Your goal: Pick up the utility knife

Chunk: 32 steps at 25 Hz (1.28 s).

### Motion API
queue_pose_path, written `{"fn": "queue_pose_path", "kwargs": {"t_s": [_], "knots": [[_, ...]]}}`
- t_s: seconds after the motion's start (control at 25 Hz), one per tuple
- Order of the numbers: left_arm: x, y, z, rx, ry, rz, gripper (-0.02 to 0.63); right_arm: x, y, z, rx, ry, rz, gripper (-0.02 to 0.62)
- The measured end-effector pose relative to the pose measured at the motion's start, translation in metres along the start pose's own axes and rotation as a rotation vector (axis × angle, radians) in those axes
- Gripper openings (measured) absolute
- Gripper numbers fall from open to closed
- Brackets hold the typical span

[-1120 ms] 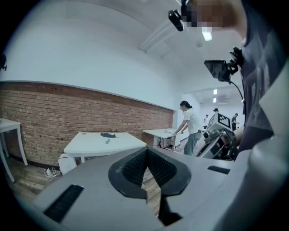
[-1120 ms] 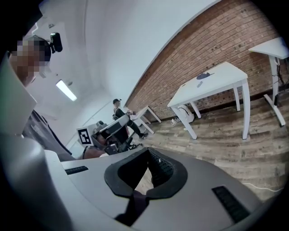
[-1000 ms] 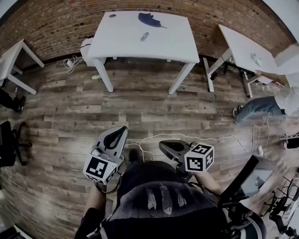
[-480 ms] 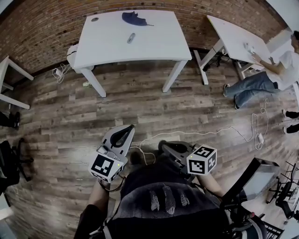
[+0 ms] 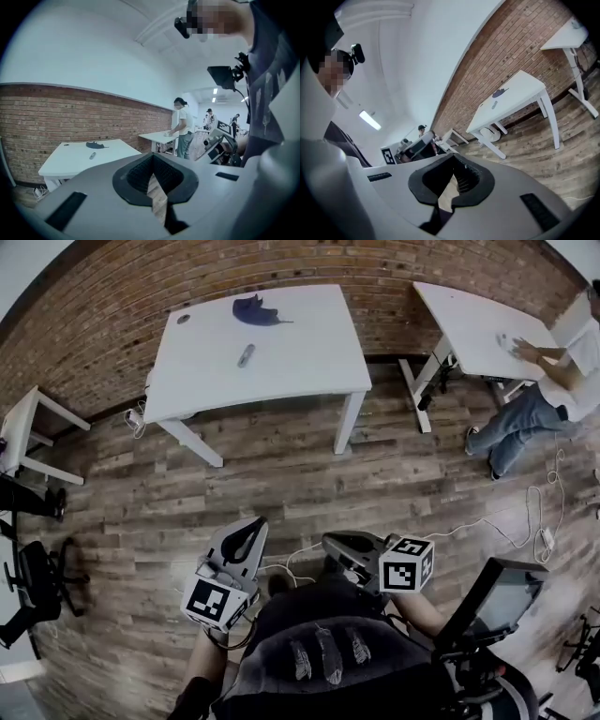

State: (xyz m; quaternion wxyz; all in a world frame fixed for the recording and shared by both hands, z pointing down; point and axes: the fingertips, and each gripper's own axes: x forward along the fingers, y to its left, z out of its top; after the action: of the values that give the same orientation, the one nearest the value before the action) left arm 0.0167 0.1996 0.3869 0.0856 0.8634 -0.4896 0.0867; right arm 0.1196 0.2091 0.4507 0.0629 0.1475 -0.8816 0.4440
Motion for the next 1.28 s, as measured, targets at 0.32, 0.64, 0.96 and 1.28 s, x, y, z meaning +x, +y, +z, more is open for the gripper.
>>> {"fn": "queue_pose_path", "kwargs": {"t_s": [0.32, 0.64, 0.96, 1.28], "knots": [[0.061, -0.036, 0.021, 0.033, 0.001, -0.019, -0.002, -0.054, -0.035, 0.032, 0.043, -0.008, 0.048, 0.0], [0.093, -0.027, 0.039, 0.064, -0.016, -0.053, -0.002, -0.061, -0.042, 0.054, -0.017, -0.015, 0.019, 0.0], [0.088, 0.062, 0.027, 0.024, -0.053, -0.04, -0.002, 0.006, -0.052, 0.079, -0.033, 0.005, -0.048, 0.0], [0.072, 0.178, 0.032, -0.035, -0.103, -0.066, -0.002, 0.135, -0.026, 0.116, -0.153, 0.108, -0.084, 0.0]]}}
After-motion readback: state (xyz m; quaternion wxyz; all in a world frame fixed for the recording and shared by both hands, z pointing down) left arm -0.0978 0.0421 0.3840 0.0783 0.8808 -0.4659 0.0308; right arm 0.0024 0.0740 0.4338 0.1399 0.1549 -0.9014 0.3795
